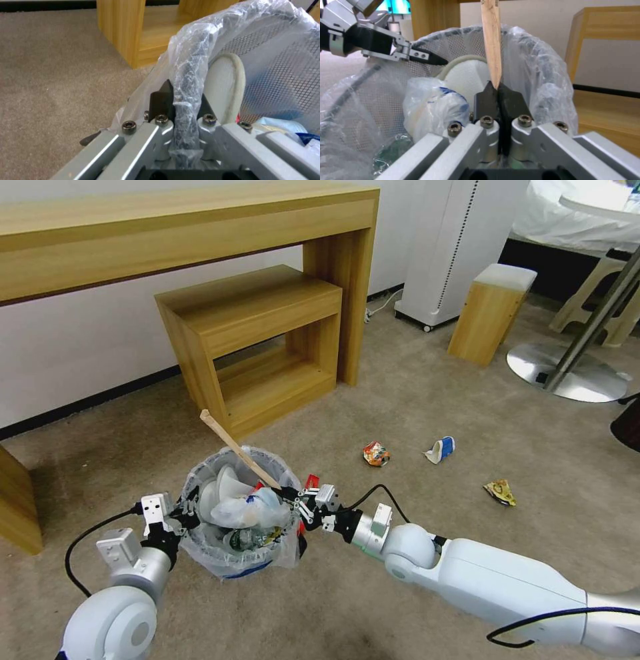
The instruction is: Pick up the trash bin and place the garbage on the floor into it.
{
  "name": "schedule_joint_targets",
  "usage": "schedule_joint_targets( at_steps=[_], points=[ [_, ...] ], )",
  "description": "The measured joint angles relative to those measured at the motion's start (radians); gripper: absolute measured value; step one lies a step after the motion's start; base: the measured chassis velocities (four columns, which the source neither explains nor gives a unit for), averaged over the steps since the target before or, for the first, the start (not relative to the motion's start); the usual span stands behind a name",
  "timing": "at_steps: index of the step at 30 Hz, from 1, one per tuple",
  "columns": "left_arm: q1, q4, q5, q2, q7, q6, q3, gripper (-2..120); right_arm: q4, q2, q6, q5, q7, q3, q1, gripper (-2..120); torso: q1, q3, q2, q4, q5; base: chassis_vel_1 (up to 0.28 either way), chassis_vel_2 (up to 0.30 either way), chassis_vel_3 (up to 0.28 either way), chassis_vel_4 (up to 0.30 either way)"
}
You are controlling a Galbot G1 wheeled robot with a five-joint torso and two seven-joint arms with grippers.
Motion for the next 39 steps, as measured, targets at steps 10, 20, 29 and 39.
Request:
schedule_joint_targets(
  at_steps=[10, 20, 29, 39],
  points=[
    [-0.008, 0.003, -0.009, 0.002, -0.004, 0.001, 0.000, 2, 0.001, -0.006, -0.003, -0.005, 0.010, 0.005, -0.014, 33, 0.000, 0.000, 0.000, 0.0000, 0.0000, 0.000, 0.000, 0.000, 0.000],
    [-0.018, 0.016, -0.018, 0.004, -0.005, 0.001, 0.003, 2, -0.004, -0.007, -0.013, -0.005, 0.026, 0.010, -0.015, 70, 0.000, 0.000, 0.000, 0.0000, 0.0001, 0.000, 0.000, 0.000, 0.000],
    [-0.020, 0.020, -0.023, 0.005, -0.005, 0.001, 0.018, 2, -0.015, -0.015, -0.029, -0.006, 0.050, 0.034, -0.019, 84, 0.000, 0.000, 0.000, 0.0000, 0.0001, 0.000, 0.000, 0.000, 0.000],
    [-0.024, 0.028, -0.018, 0.002, -0.005, 0.000, 0.030, 2, -0.005, -0.013, -0.028, -0.006, 0.052, 0.040, -0.027, 80, 0.000, 0.000, 0.000, -0.0001, 0.0000, 0.000, 0.000, 0.000, 0.000]
  ],
)
